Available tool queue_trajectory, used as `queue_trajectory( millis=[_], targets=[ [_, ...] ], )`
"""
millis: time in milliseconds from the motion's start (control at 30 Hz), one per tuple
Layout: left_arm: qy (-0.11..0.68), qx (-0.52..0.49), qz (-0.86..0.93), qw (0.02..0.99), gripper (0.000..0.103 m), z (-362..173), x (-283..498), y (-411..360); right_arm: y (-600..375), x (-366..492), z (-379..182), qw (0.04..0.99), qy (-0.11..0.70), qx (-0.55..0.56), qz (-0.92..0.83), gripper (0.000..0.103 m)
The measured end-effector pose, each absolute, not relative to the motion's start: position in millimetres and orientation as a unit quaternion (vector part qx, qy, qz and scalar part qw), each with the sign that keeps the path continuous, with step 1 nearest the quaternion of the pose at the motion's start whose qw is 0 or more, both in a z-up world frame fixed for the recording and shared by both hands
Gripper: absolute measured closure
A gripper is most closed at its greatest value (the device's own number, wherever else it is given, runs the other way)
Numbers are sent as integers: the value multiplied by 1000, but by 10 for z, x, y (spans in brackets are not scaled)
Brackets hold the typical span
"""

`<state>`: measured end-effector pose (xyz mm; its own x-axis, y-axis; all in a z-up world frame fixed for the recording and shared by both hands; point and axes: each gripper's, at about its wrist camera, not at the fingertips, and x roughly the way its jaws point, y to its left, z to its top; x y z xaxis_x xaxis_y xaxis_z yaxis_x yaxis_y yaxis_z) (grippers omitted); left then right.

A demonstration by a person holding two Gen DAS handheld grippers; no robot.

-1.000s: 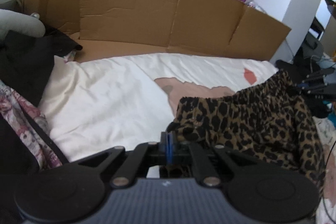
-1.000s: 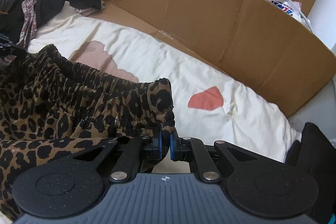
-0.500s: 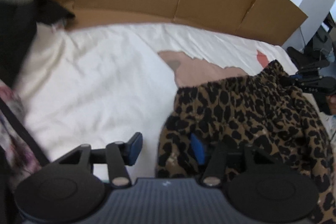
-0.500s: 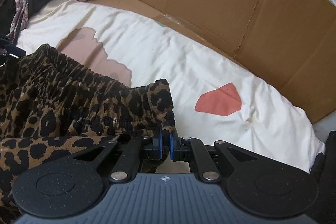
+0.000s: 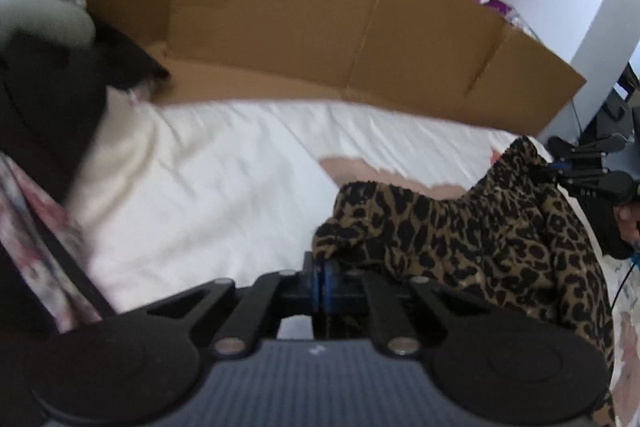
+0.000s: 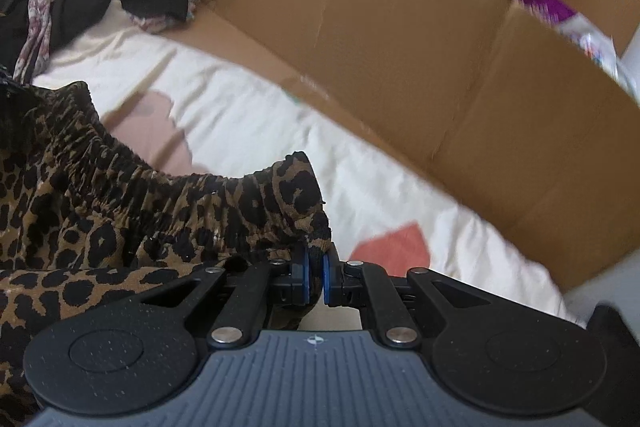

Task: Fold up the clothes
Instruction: 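Stretch the trousers waistband flat across the duvet with both tools, then open both tools and release the trousers on the duvet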

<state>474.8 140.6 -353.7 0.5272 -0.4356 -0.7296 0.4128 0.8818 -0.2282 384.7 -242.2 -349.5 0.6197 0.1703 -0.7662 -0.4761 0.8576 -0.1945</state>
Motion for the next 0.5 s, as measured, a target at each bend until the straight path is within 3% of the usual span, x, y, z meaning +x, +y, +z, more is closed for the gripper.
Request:
queue_trajectory(
  millis=[500],
  targets=[
    [374,37,-209,903,100,-3150,5255,1539,-2025,4339,-3249,877,347,-255,212,98]
  ],
)
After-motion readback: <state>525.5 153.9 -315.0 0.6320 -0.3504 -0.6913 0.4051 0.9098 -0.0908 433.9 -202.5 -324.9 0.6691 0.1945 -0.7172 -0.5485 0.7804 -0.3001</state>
